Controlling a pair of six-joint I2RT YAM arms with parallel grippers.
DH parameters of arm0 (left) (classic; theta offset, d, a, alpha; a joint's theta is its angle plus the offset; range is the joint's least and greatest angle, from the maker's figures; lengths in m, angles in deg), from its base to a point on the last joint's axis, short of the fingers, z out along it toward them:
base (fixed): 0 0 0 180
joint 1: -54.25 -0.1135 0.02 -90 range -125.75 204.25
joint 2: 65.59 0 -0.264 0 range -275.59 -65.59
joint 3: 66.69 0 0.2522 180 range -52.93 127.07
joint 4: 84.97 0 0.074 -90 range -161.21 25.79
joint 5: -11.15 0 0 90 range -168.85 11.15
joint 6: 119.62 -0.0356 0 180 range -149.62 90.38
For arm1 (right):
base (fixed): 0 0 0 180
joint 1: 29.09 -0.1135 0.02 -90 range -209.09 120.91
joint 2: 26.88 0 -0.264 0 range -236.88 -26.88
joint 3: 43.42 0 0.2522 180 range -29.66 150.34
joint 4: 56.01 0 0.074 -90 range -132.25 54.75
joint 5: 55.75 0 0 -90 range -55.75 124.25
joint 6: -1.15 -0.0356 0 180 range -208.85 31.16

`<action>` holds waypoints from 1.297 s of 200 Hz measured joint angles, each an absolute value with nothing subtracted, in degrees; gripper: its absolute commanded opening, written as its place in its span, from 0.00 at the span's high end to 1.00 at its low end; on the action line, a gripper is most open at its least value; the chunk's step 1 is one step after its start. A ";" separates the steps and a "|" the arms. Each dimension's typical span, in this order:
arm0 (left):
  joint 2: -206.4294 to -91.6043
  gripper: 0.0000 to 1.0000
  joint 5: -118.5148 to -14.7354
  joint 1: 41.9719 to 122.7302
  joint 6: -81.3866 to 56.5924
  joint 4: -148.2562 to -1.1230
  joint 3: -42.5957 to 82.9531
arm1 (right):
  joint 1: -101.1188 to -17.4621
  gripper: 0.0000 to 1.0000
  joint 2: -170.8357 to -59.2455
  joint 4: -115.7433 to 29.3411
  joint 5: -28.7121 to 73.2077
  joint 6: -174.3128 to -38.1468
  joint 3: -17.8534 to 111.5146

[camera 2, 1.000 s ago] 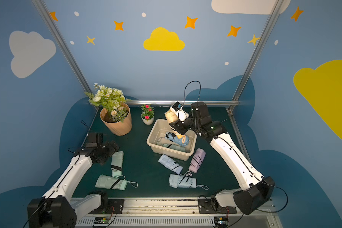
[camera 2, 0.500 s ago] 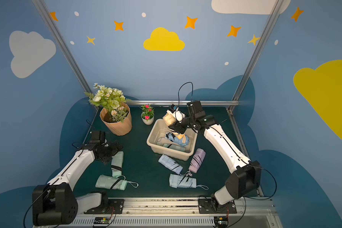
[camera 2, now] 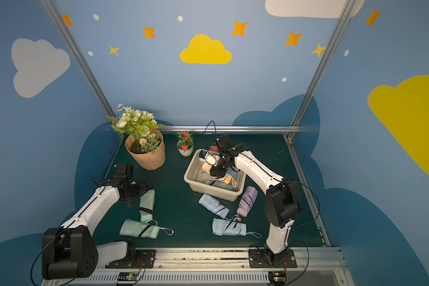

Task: Put the umbrella into the storage box
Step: Place the umbrella in the storage box, then pick up the umbrella from the center of the board.

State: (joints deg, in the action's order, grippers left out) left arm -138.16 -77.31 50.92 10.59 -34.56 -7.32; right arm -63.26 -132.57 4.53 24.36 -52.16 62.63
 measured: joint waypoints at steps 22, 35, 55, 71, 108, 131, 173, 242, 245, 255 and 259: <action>-139.26 0.00 -77.55 51.05 10.46 -34.61 -7.61 | -63.81 0.54 -135.49 5.41 27.50 -50.89 64.75; -140.09 0.00 -77.55 51.22 10.26 -34.63 -7.65 | -63.85 0.40 -136.17 5.67 28.73 -50.85 65.01; -141.81 0.00 -77.79 51.77 9.58 -34.70 -7.65 | -64.07 0.23 -136.13 5.93 29.86 -50.96 65.06; -143.26 0.00 -78.56 52.36 9.10 -34.67 -7.65 | -64.07 0.11 -135.63 5.39 30.30 -51.11 65.06; -146.91 0.00 -81.25 54.48 7.57 -34.52 -6.45 | -64.07 0.02 -129.79 4.14 27.88 -52.09 64.82; -149.94 0.00 -83.96 56.47 6.06 -33.89 -4.37 | -64.07 0.02 -123.34 2.48 24.25 -55.17 63.75; -153.77 0.00 -89.23 58.72 3.99 -31.92 -1.59 | -64.38 0.02 -108.06 -9.37 14.46 -65.38 48.38; -152.83 0.01 -90.60 60.06 2.00 -30.08 -2.36 | -68.31 0.05 -99.10 -20.32 11.00 -80.00 35.62; -152.83 0.01 -90.34 60.06 1.87 -30.11 -2.64 | -68.46 0.05 -99.10 -20.64 10.98 -80.24 35.62; -153.05 0.03 -89.36 60.06 1.67 -30.15 -3.56 | -69.05 0.06 -99.12 -21.54 10.96 -80.99 35.62; -153.16 0.03 -89.03 60.06 1.63 -30.19 -3.87 | -69.23 0.07 -99.17 -21.74 10.91 -81.21 35.62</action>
State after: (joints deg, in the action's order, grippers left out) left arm -153.16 -89.03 60.06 1.63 -30.19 -3.87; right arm -69.23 -99.17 -21.74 10.91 -81.21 35.62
